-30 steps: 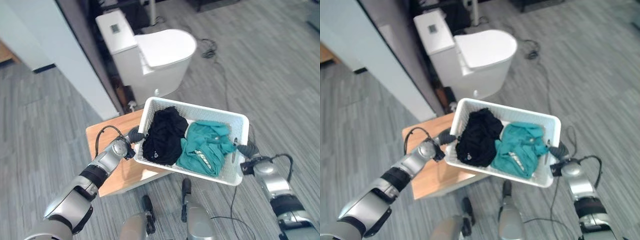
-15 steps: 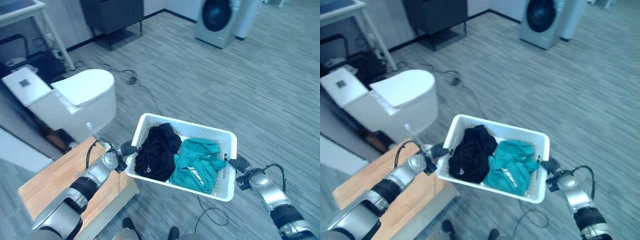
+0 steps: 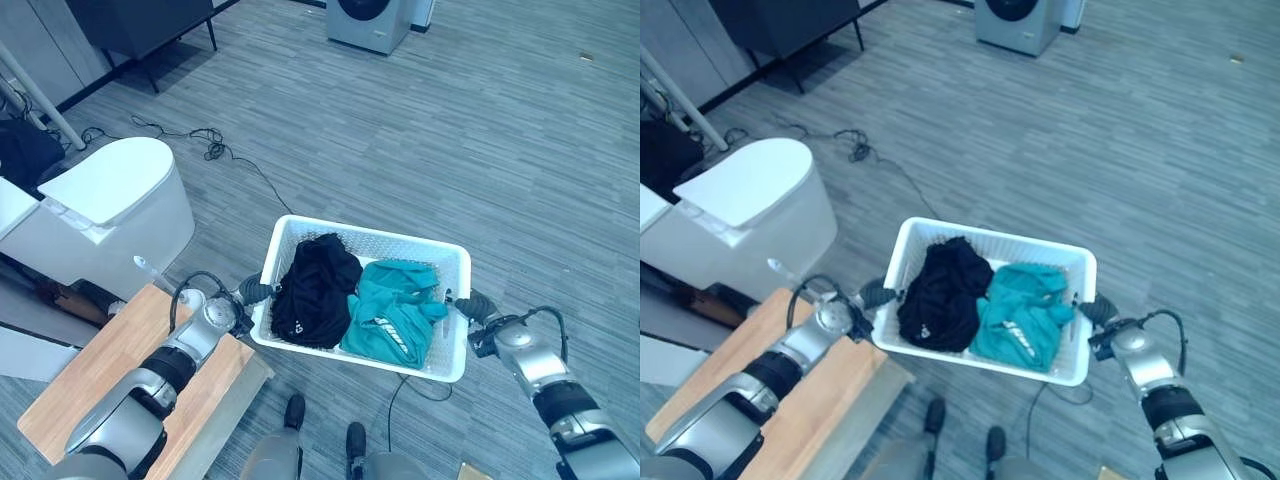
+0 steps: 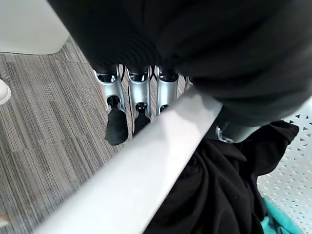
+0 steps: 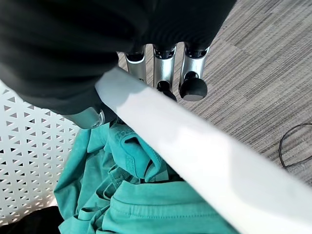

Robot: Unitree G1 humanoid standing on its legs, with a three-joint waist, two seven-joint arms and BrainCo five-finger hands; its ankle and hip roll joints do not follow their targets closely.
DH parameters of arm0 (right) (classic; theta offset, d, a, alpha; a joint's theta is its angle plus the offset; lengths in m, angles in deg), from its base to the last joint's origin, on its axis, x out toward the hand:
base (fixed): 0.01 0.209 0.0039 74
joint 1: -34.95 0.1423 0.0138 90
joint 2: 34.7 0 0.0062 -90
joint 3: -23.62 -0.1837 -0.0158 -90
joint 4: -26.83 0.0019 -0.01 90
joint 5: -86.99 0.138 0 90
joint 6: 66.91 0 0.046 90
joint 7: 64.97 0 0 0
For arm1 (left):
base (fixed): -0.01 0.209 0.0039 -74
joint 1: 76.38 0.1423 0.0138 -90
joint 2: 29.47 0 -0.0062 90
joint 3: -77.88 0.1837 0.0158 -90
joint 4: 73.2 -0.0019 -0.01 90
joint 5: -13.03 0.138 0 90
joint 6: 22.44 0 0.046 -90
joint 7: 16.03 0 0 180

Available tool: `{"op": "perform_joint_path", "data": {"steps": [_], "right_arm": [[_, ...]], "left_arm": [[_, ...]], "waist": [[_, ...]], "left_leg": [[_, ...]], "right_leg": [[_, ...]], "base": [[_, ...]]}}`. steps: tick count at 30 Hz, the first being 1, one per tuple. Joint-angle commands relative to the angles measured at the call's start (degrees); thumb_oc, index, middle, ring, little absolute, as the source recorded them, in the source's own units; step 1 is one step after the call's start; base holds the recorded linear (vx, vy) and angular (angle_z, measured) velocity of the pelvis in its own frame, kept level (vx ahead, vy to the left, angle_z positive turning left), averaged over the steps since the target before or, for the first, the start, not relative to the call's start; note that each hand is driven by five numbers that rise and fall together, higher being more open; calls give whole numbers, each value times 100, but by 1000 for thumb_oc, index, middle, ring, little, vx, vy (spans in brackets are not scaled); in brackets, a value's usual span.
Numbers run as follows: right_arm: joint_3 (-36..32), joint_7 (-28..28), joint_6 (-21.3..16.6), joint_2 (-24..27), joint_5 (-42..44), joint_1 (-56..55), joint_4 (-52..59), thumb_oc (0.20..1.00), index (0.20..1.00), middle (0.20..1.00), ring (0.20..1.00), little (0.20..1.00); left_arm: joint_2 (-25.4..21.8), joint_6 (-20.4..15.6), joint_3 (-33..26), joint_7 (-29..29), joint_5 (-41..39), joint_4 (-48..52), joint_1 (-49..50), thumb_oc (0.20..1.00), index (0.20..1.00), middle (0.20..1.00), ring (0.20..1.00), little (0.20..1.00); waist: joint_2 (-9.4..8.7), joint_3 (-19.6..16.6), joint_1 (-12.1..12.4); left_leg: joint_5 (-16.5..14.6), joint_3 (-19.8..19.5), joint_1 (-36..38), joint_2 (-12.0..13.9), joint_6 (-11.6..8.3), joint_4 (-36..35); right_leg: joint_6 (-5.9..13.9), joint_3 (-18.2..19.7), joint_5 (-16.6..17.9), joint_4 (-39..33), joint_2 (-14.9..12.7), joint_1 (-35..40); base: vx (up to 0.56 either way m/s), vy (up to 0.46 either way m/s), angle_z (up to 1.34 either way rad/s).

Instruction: Grab the laundry basket,head to the washer,open it,put in the laundry and shut it.

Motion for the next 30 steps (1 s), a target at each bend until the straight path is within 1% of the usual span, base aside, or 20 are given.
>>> {"op": "perform_joint_path", "data": {"steps": [1,5,9,10,11,12,13,15,16,17,18,19,20,21,22,23,24,27,29,30], "right_arm": [[-299,136,-559,318,338,-46,492,200,200,200,200,200],[-366,158,-565,345,350,-129,532,200,200,200,200,200],[-447,129,-590,402,400,-248,648,200,200,200,200,200],[-584,53,-619,464,520,-379,740,200,200,200,200,200],[-594,54,-617,465,520,-387,747,200,200,200,200,200],[-665,46,-609,517,557,-494,858,200,200,200,200,200],[-764,38,-623,567,631,-672,1071,200,200,200,200,200],[-776,38,-620,568,630,-681,1079,200,200,200,200,200],[-793,23,-653,594,731,-800,1253,200,200,200,200,200],[-840,-13,-633,618,750,-880,1319,200,200,200,200,200],[-831,55,-631,646,793,-988,1541,200,200,200,200,200],[-838,56,-625,645,792,-1001,1553,200,200,200,200,200],[-810,85,-691,648,836,-1071,1649,200,200,200,200,200],[-787,59,-728,635,851,-1062,1647,200,200,200,200,200],[-782,58,-731,632,852,-1061,1644,200,200,200,200,200],[-733,29,-762,564,868,-989,1592,200,200,200,200,200],[-599,76,-725,459,856,-861,1527,200,200,200,200,200],[-446,119,-705,261,804,-755,1517,200,200,200,200,200],[-269,163,-741,-52,702,-644,1494,200,200,200,200,200],[-233,192,-742,-131,656,-642,1499,200,200,200,200,200]], "left_arm": [[-58,-392,-489,-170,-139,-90,-347,200,200,200,200,200],[2,-390,-432,-150,-107,-179,-413,200,200,200,200,200],[82,-375,-331,-187,-107,-315,-588,200,200,200,200,200],[116,-344,-240,-203,-94,-403,-785,200,200,200,200,200],[120,-344,-233,-203,-95,-407,-792,200,200,200,200,200],[159,-307,-207,-195,-75,-439,-903,200,200,200,200,200],[193,-285,-199,-240,-33,-427,-1003,200,200,200,200,200],[197,-285,-194,-241,-33,-428,-1009,200,200,200,200,200],[260,-275,-149,-297,-21,-435,-1086,200,200,200,200,200],[264,-273,-124,-314,-46,-452,-1136,200,200,200,200,200],[205,-284,-163,-307,-64,-454,-1125,200,200,200,200,200],[206,-283,-161,-307,-64,-451,-1121,200,200,200,200,200],[146,-304,-182,-289,-75,-412,-1056,200,200,200,200,200],[129,-336,-206,-295,-102,-373,-1007,200,200,200,200,200],[125,-335,-206,-295,-102,-369,-1002,200,200,200,200,200],[113,-358,-221,-280,-113,-335,-923,200,200,200,200,200],[41,-349,-301,-252,-165,-277,-795,200,200,200,200,200],[-77,-353,-351,-226,-187,-123,-627,200,200,200,200,200],[-229,-401,-620,-261,-214,17,-280,200,200,200,200,200],[-311,-417,-714,-275,-224,102,-132,200,200,200,200,200]], "waist": [[-162,-563,30],[-164,-567,-67],[-201,-538,-191],[-282,-437,-276],[-279,-444,-277],[-331,-385,-330],[-431,-246,-345],[-408,-250,-346],[-448,-118,-334],[-451,-96,-324],[-427,-90,-229],[-443,-87,-226],[-362,-117,-111],[-375,-115,-53],[-395,-119,-45],[-421,-121,36],[-404,-226,123],[-472,-322,213],[-693,-494,365],[-752,-557,409]], "left_leg": [[-443,264,-191,98,59,530],[-402,290,-152,114,56,448],[-369,255,-180,214,5,453],[-364,312,-427,369,-90,826],[-381,302,-458,372,-93,864],[-426,389,-610,494,-128,1227],[-286,446,-1010,612,-109,2179],[-329,422,-1068,631,-113,2270],[-293,441,-1389,627,28,2843],[-337,450,-1551,557,64,2801],[-370,417,-1721,261,85,2268],[-358,428,-1691,245,90,2233],[44,486,-1765,134,20,1310],[137,654,-1851,70,-7,1016],[147,675,-1830,57,-3,986],[171,825,-1927,28,-22,893],[142,769,-1819,58,7,780],[174,710,-1730,-11,99,888],[-146,915,-1639,-156,276,1234],[-288,972,-1526,-221,368,1255]], "right_leg": [[368,-115,-269,111,-351,85],[343,-98,-312,147,-322,63],[259,-94,-425,297,-183,-32],[183,-71,-457,400,-87,-86],[180,-79,-460,406,-83,-99],[117,-105,-484,411,-3,-59],[58,-110,-463,423,77,46],[55,-119,-463,426,101,34],[3,-129,-521,492,161,105],[-1,-157,-575,502,179,132],[-2,-79,-663,488,277,222],[2,-77,-672,490,258,234],[17,-57,-781,467,392,385],[18,-38,-817,448,401,472],[23,-27,-825,447,380,476],[22,19,-868,427,380,577],[38,99,-988,441,430,667],[68,231,-1068,508,350,790],[228,361,-943,695,118,951],[336,403,-719,897,49,923]], "base": [[51,0,-30],[31,-24,-8],[15,-127,4],[-29,-140,4],[-39,-242,30],[-19,-277,44],[-21,-273,48],[15,-144,20],[91,-151,1],[281,-177,11],[240,-55,10],[425,-18,13],[357,8,0],[360,8,-5],[254,6,-7],[334,37,-16],[459,56,-31],[395,81,-56],[614,135,-60],[493,132,-38]]}}
